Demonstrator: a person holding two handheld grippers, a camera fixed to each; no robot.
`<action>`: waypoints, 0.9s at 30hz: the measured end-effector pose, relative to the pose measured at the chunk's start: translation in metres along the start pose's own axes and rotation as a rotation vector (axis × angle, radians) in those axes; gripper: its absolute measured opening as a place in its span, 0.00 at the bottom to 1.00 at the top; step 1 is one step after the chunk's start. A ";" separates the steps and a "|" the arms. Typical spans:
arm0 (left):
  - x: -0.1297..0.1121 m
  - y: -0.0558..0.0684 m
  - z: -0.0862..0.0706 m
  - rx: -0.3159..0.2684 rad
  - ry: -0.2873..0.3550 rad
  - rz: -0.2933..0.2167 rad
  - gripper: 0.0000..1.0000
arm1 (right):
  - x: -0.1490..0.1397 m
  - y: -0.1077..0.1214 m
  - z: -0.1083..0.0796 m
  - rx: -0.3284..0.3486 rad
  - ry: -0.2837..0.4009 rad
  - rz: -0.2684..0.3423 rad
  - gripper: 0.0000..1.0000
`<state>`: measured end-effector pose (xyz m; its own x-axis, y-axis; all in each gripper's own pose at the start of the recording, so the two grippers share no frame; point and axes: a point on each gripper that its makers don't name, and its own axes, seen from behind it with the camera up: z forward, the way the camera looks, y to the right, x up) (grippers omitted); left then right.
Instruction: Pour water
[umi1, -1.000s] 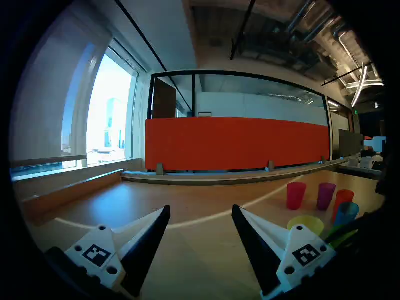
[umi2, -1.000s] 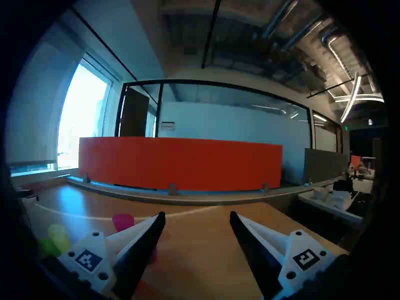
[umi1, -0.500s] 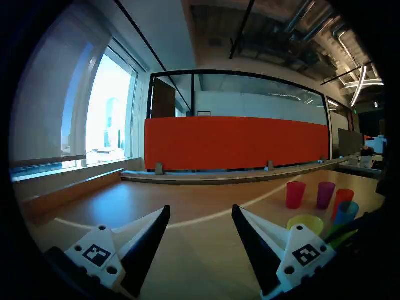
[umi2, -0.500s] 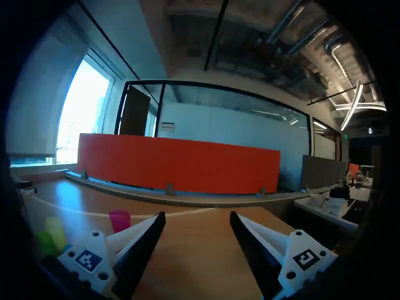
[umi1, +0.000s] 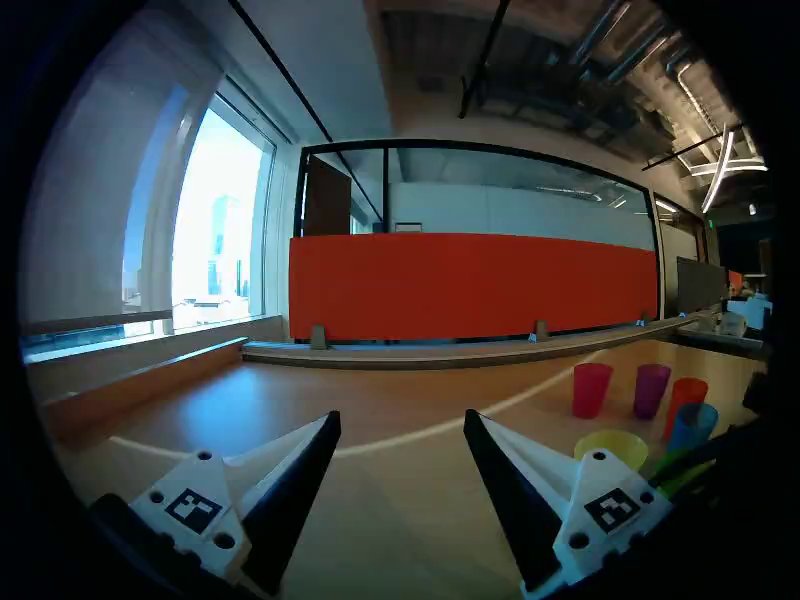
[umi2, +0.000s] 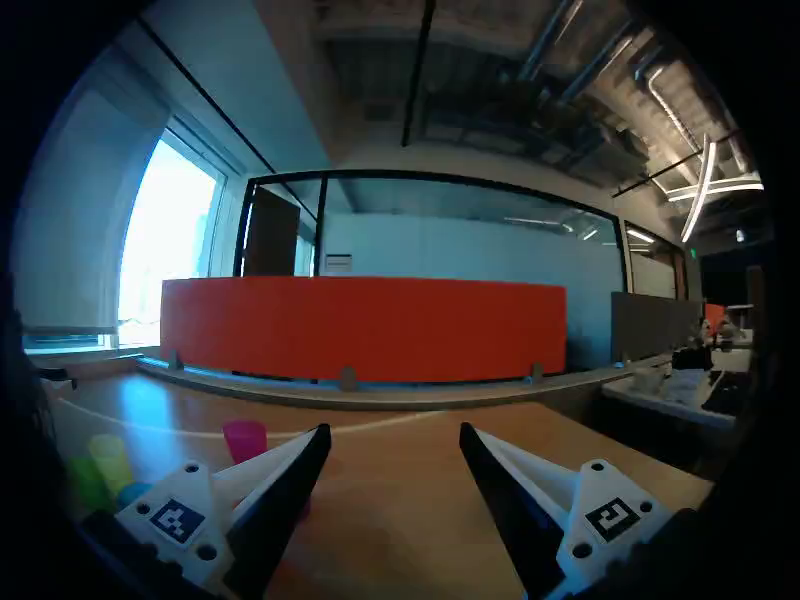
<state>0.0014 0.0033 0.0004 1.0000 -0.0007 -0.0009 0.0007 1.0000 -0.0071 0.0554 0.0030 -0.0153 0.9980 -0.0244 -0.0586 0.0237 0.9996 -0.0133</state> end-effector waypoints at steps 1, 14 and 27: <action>0.000 0.000 0.000 0.000 0.000 0.000 0.91 | -0.001 -0.002 0.001 0.005 0.004 0.000 1.00; 0.000 0.000 0.000 0.000 0.000 0.000 0.91 | -0.022 -0.003 0.008 0.001 0.016 -0.010 1.00; 0.000 0.000 0.000 0.000 0.000 0.000 0.91 | -0.044 0.002 0.013 -0.005 -0.021 0.021 1.00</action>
<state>0.0011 0.0036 0.0003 1.0000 -0.0006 -0.0010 0.0006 1.0000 -0.0070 0.0124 0.0061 0.0007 0.9993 -0.0028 -0.0377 0.0021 0.9998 -0.0173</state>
